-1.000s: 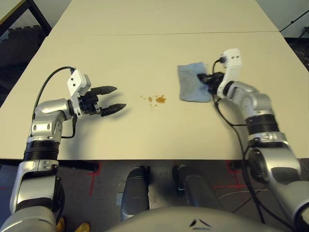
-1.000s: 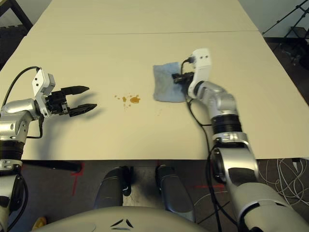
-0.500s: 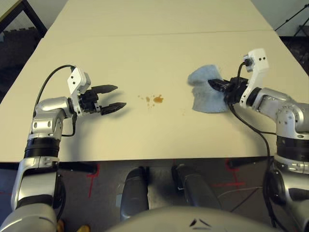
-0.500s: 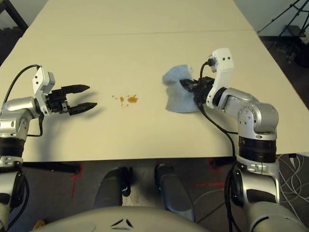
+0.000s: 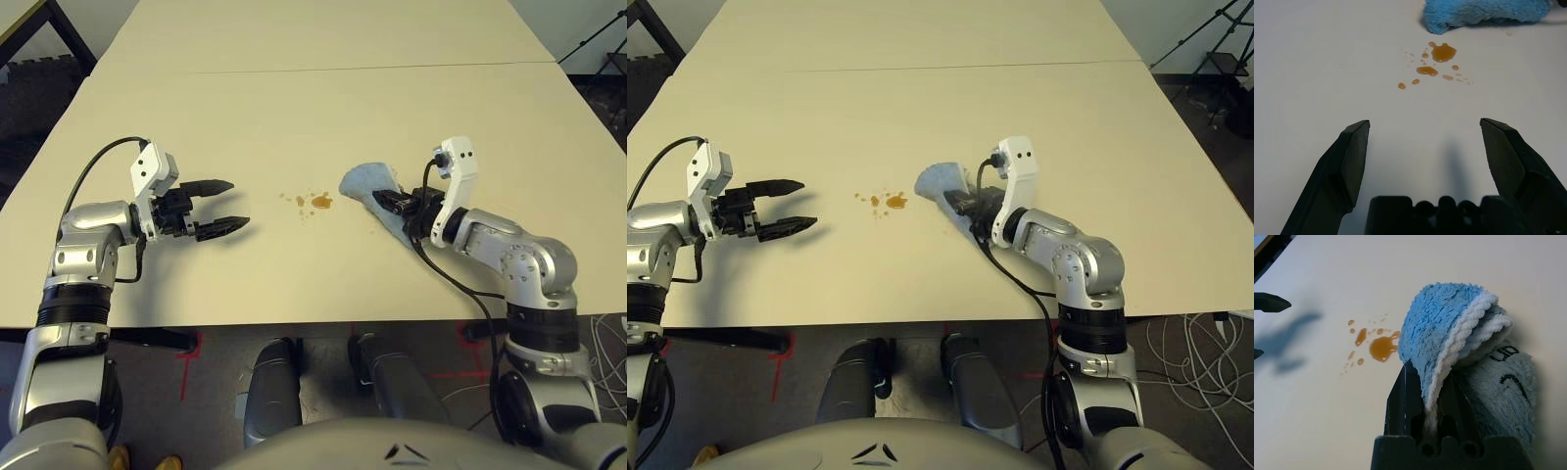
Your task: Wipe the water off the table with a rag.
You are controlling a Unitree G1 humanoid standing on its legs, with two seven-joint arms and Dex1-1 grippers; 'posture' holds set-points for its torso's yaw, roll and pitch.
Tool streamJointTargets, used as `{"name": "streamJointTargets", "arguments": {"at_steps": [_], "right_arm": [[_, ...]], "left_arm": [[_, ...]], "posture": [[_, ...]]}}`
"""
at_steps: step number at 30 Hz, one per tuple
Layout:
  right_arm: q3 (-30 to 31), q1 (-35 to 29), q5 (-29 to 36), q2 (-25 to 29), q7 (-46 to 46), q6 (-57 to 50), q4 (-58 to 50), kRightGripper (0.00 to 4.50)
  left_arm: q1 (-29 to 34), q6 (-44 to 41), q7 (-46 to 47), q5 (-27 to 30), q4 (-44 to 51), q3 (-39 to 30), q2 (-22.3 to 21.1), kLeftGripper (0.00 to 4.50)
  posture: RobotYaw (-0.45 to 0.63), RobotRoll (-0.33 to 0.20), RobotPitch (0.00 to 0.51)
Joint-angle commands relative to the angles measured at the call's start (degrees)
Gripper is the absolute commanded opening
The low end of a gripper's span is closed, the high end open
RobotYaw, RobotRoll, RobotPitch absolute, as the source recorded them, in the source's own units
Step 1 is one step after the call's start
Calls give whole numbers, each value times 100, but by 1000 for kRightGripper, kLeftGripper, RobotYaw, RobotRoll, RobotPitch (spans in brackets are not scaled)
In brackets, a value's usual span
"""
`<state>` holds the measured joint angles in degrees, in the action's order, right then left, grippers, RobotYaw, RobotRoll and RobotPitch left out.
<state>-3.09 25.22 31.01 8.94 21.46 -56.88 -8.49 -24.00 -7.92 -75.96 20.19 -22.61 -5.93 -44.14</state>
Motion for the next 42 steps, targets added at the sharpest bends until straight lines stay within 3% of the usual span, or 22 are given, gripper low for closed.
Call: {"name": "streamJointTargets", "arguments": {"at_steps": [1,17,28,33,42], "right_arm": [[354,173,-72,-217,119,175,346,5],[1717,1251,-1013,-1174,986,1435,2459,5],[1976,1434,-1418,-1509,1397,1826,3038,5],[1600,1672,-1466,-1112,1480,1890,3136,5],[1083,2061,-1457,185,1812,1899,3207,5]], "left_arm": [[193,-87,12,38,226,-79,-138,4500],[467,-227,173,103,533,-152,-184,4500],[438,-184,244,110,515,-101,-108,4500],[324,-116,259,77,394,-57,-52,4500],[19,43,230,-40,49,79,109,4500]], "posture": [[-106,0,173],[-80,0,182],[-81,0,163],[-93,0,150],[-128,0,142]]}}
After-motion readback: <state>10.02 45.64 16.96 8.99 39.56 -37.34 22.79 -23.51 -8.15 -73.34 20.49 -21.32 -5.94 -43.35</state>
